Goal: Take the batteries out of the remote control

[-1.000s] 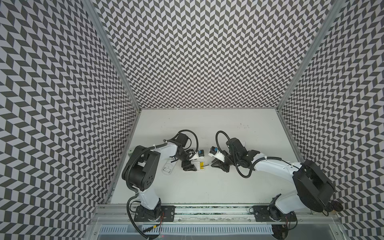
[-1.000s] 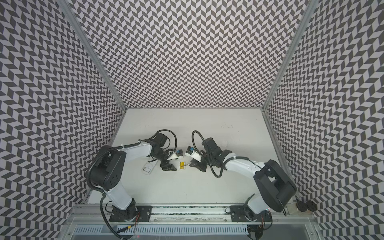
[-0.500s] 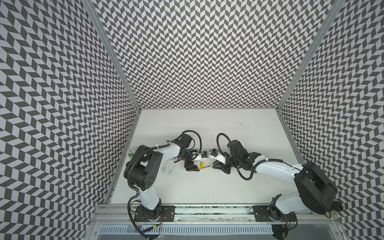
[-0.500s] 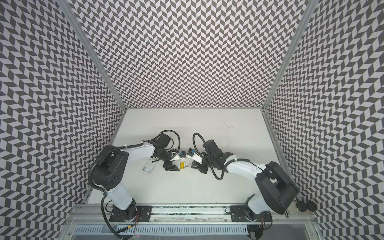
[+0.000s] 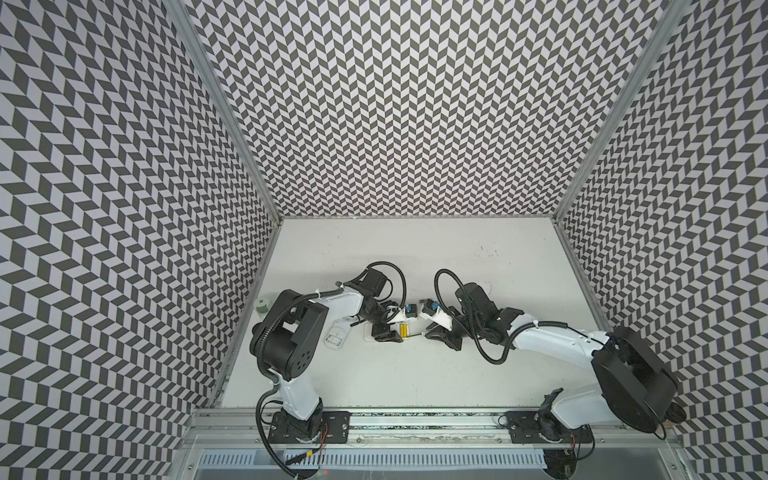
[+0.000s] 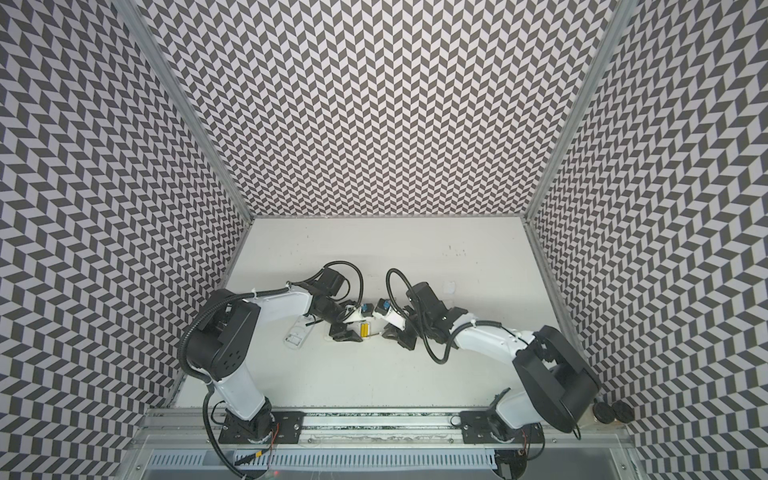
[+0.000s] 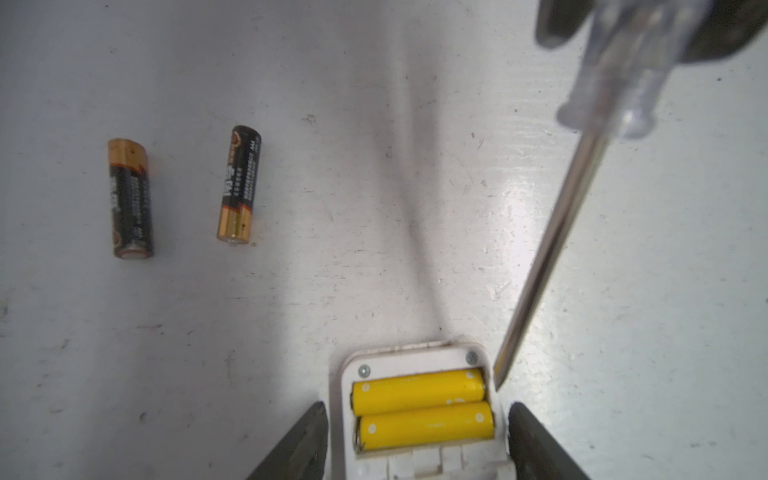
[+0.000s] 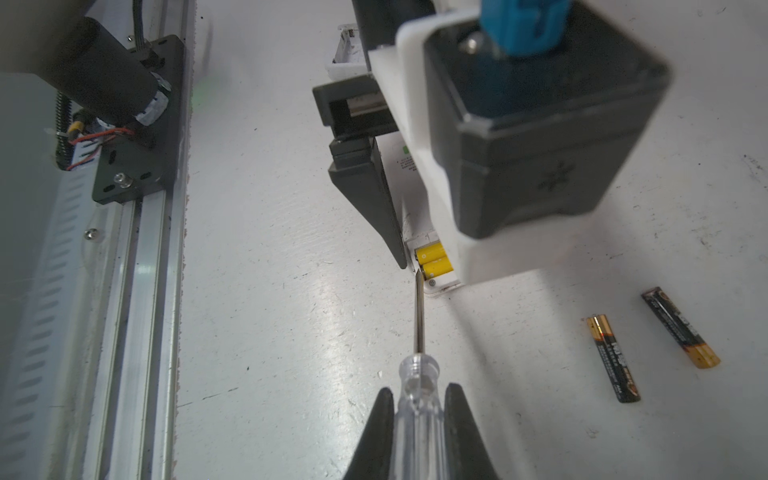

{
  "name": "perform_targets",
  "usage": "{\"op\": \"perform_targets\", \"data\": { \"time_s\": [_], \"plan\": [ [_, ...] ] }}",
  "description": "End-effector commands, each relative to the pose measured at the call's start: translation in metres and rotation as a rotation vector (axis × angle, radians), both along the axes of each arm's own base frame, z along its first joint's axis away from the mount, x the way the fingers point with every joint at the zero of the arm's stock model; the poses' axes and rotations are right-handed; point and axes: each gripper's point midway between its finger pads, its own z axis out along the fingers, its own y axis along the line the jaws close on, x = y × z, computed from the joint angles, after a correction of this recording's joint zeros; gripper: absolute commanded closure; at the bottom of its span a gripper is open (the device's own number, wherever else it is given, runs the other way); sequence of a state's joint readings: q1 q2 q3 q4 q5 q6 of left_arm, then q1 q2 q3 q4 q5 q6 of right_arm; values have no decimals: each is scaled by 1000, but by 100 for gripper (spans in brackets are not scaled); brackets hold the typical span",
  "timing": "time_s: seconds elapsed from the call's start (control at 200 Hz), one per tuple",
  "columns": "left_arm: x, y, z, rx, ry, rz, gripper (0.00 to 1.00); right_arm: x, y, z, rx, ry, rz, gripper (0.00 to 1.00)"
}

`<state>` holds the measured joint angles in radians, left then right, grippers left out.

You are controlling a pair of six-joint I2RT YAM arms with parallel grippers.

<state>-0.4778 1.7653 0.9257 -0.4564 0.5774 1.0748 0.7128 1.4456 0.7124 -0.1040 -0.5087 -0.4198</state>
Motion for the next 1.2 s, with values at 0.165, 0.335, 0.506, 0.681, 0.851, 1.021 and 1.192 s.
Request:
{"op": "perform_targets", "data": {
  "time_s": [0.165,0.335,0.506,0.681,0.851,1.021,1.192],
  "plan": [
    [-23,15,-25,88,101,10,36,4,8,2,-4,-43,15,100],
    [-26,14,-25,82,116,2,38,4,8,0,-10,-48,14,100],
    [-28,14,-25,78,122,-6,39,7,7,-2,-28,-75,13,100],
    [-29,14,-25,77,125,-8,41,12,1,1,-72,-105,-9,100],
    [-29,14,-24,75,125,-8,41,11,1,3,-78,-104,9,100],
    [-28,14,-24,75,121,-8,43,6,8,3,-68,-89,70,100],
    [-29,15,-24,75,124,-8,44,10,14,7,-78,-115,66,100]
  ]
}}
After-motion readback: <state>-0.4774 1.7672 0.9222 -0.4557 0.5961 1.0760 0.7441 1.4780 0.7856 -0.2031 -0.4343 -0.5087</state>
